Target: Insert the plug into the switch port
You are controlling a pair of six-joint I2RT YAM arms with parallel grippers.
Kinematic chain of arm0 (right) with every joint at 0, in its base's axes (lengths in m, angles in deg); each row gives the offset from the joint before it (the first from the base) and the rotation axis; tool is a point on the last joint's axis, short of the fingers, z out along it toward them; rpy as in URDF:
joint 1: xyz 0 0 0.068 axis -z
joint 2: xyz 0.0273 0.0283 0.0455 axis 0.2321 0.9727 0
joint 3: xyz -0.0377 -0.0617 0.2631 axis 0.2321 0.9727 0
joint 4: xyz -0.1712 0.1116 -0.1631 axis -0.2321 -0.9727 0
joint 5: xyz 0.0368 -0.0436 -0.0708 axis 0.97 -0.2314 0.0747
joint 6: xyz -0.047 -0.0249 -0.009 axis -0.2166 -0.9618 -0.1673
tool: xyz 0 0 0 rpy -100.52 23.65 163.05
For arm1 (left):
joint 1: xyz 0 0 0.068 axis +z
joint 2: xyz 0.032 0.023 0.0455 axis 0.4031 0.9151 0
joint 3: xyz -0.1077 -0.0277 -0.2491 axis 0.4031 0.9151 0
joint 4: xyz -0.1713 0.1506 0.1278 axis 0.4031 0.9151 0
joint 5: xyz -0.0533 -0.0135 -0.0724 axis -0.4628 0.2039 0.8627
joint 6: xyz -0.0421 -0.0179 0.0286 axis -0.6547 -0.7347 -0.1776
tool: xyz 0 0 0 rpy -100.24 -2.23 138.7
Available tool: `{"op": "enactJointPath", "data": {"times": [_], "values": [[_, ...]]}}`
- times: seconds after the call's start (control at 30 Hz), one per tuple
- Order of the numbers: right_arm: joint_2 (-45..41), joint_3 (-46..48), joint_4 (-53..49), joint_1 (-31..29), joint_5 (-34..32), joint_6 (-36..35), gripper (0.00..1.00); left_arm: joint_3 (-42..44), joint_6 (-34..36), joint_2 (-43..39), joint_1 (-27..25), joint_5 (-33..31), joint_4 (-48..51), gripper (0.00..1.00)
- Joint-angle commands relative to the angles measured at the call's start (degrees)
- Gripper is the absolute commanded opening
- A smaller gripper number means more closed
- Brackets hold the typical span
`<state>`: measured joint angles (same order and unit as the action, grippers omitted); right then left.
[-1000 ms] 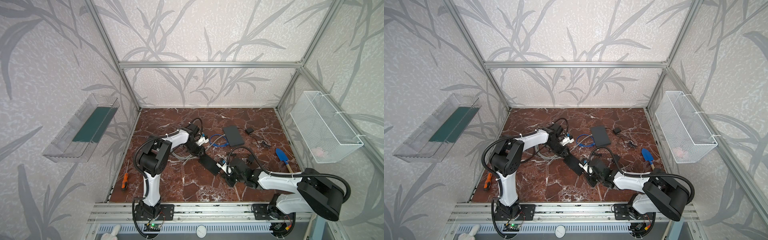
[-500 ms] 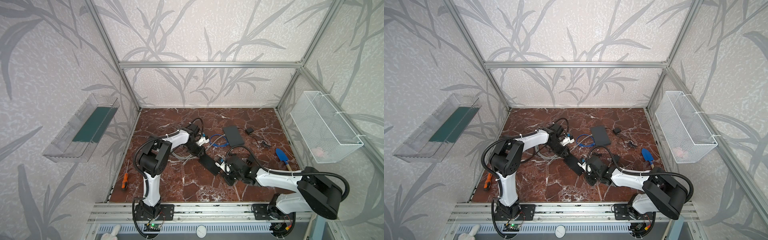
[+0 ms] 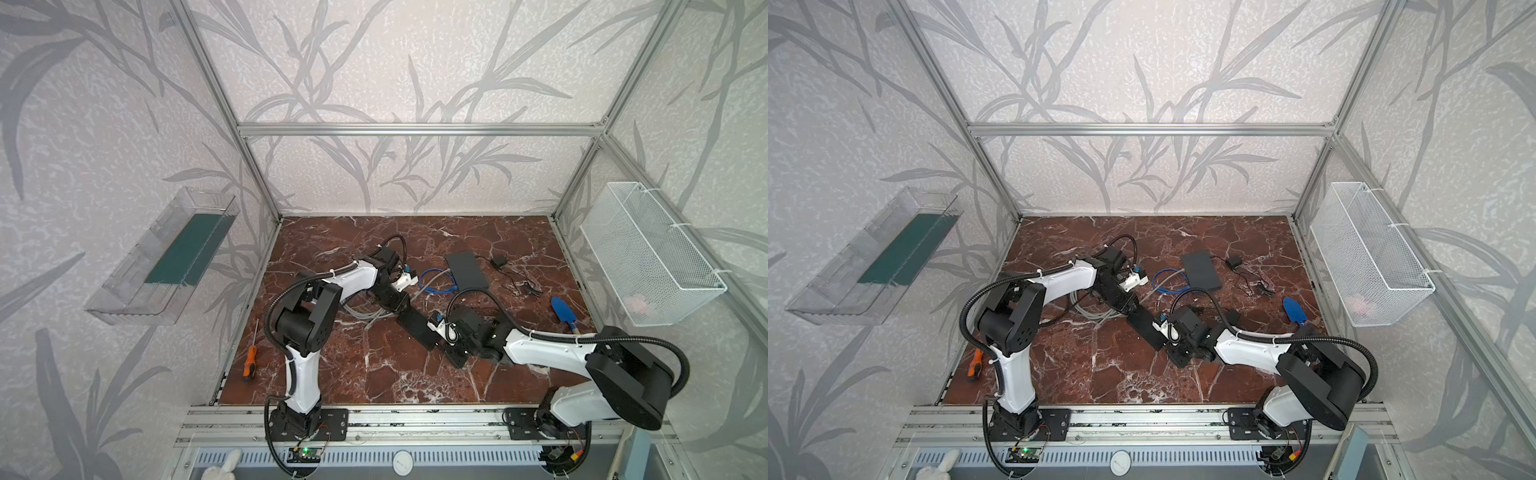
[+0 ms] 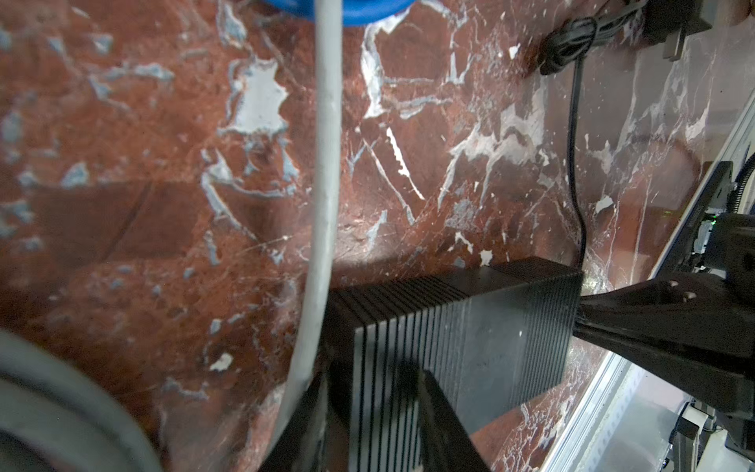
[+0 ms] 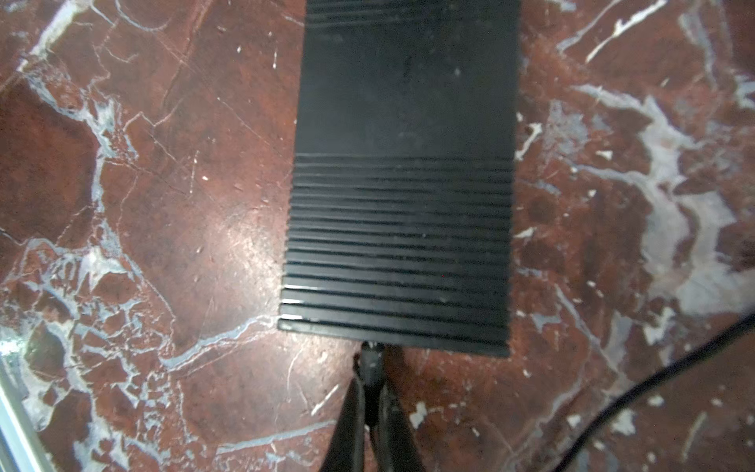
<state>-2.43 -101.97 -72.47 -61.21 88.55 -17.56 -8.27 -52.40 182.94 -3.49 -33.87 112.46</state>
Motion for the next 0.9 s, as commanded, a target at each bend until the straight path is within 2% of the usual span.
{"op": "enactJointPath", "data": {"times": [0.0,0.2,0.6,0.77,0.87], "values": [[0.7,-6.35,12.39,1.38,-2.38,0.61,0.08,3.44,1.08,1.49,-3.63,4.03,6.76,0.34],[1.72,-10.84,5.67,1.63,-1.76,0.75,0.08,3.45,0.82,0.54,-3.72,1.93,6.56,0.33],[3.58,-13.05,6.85,1.84,-2.9,2.99,0.09,4.58,-0.57,-0.02,-4.37,4.65,5.03,0.33],[0.87,-11.67,2.94,3.06,-3.26,3.38,0.19,4.35,-3.75,-0.64,-3.93,0.06,4.44,0.34],[-2.91,-8.32,-0.84,4.34,-3.24,4.36,0.33,4.54,-7.77,-2.06,-3.67,-3.69,2.59,0.37]]}}
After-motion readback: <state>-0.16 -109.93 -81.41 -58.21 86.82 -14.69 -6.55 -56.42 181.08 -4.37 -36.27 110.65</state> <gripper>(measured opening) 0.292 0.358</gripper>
